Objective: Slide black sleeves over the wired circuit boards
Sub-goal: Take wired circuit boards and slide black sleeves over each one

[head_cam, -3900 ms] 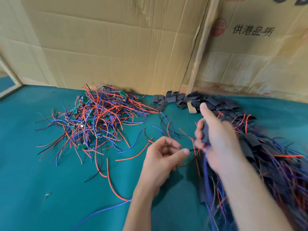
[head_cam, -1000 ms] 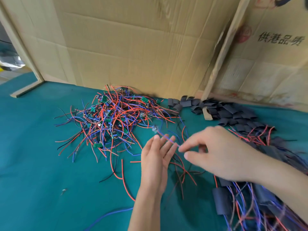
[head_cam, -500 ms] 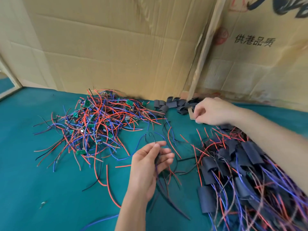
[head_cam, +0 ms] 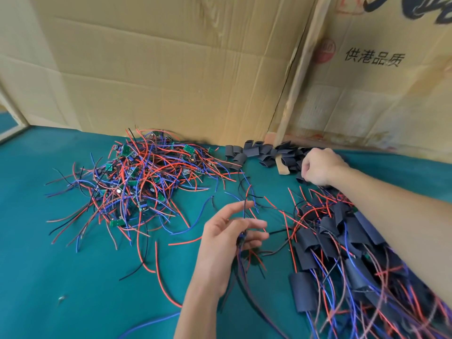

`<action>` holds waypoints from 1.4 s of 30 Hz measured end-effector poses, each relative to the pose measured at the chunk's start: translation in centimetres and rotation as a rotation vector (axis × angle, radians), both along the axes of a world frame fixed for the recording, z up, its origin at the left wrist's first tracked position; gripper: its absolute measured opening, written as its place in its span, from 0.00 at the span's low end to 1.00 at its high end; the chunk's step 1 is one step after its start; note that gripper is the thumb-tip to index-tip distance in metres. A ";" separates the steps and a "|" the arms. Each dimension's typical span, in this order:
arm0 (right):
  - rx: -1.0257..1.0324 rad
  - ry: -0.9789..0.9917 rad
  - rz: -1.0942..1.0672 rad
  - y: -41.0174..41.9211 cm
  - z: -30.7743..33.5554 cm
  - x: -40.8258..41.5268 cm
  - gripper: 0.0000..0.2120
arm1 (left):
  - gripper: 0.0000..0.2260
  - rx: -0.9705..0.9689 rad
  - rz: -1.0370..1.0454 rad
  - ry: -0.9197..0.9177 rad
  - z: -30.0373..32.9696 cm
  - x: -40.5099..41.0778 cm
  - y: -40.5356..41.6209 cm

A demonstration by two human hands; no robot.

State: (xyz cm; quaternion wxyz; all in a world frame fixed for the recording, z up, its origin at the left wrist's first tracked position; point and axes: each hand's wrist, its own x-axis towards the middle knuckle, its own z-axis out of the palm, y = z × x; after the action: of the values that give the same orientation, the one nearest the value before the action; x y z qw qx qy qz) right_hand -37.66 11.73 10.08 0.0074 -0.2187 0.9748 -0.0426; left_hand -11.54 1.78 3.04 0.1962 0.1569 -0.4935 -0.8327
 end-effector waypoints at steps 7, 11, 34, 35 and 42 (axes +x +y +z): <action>0.066 -0.164 0.024 -0.1 -0.6 -0.5 0.24 | 0.12 0.002 0.036 0.014 0.0 0.0 -0.1; 0.042 -0.139 0.048 -0.6 -1.0 -0.6 0.24 | 0.11 0.010 0.050 0.022 -0.1 -0.2 -0.1; -1.077 -0.163 0.299 0.2 -4.6 20.5 0.17 | 0.09 -0.121 0.243 0.007 -1.6 -0.9 -0.3; -1.152 -0.238 0.292 0.2 -4.7 20.5 0.14 | 0.09 -0.135 0.232 0.010 -1.7 -0.8 -0.3; -1.382 -0.681 0.238 0.2 -5.0 20.9 0.14 | 0.10 -0.181 0.232 0.036 -1.4 -0.3 -0.3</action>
State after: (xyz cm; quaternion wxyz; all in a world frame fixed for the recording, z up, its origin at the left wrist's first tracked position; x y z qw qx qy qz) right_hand -16.78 11.93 5.12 0.1728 -0.2516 0.6412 -0.7040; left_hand -11.89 1.49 1.61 0.3131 0.1797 -0.5417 -0.7591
